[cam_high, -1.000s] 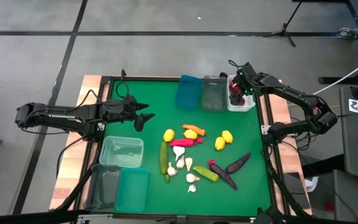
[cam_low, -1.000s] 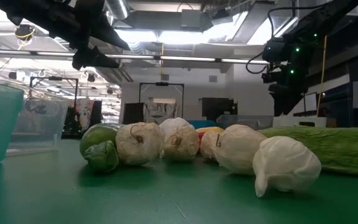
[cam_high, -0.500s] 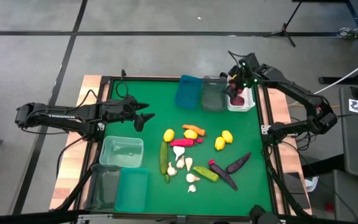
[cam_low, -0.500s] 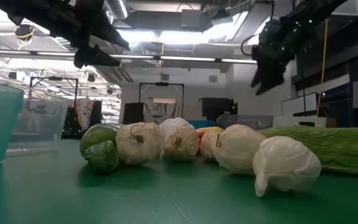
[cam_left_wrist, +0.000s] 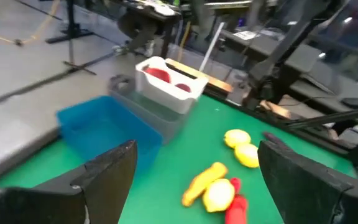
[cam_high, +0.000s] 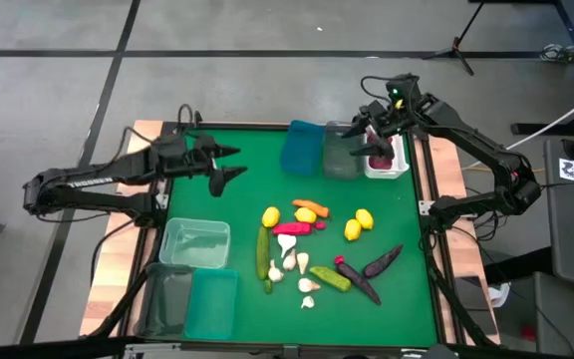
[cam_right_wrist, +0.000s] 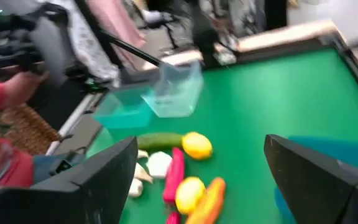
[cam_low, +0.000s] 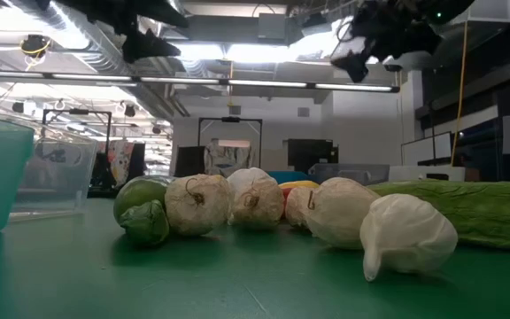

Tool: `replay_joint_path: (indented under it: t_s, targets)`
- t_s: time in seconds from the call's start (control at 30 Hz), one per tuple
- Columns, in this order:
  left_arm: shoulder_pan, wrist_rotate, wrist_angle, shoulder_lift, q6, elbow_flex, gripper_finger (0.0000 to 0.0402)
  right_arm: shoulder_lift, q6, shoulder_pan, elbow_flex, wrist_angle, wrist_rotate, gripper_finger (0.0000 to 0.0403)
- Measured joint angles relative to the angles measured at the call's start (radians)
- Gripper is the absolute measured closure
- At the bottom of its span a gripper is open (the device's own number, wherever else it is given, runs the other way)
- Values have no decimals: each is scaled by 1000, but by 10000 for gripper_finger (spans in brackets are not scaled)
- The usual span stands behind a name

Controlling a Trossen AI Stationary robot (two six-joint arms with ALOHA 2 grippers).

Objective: Sort produce into baskets
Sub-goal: Put the yellow lemon into the top black bin

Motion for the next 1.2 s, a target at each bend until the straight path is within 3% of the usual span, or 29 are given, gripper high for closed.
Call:
replay_joint_path:
  t_s: [0.2,0.4,0.63,0.8,1.0,1.2]
  targets:
    - [14,67,-29,-78,101,16,73,-42,-83,-24,38,-98,-126,55]
    - [-14,63,-70,-258,70,-31,73,-228,-264,-118,38,-379,-121,55]
    - [-50,13,-47,-439,-17,-133,73,-504,-310,-195,36,-454,-81,55]
    - [-95,4,109,-479,-72,-283,73,-652,-310,-222,25,-519,-68,55]
    - [-150,2,429,-449,-101,-463,73,-781,-272,-220,-87,-522,-68,55]
    - [-196,-36,492,-418,-116,-504,73,-851,-245,-220,-238,-497,-103,55]
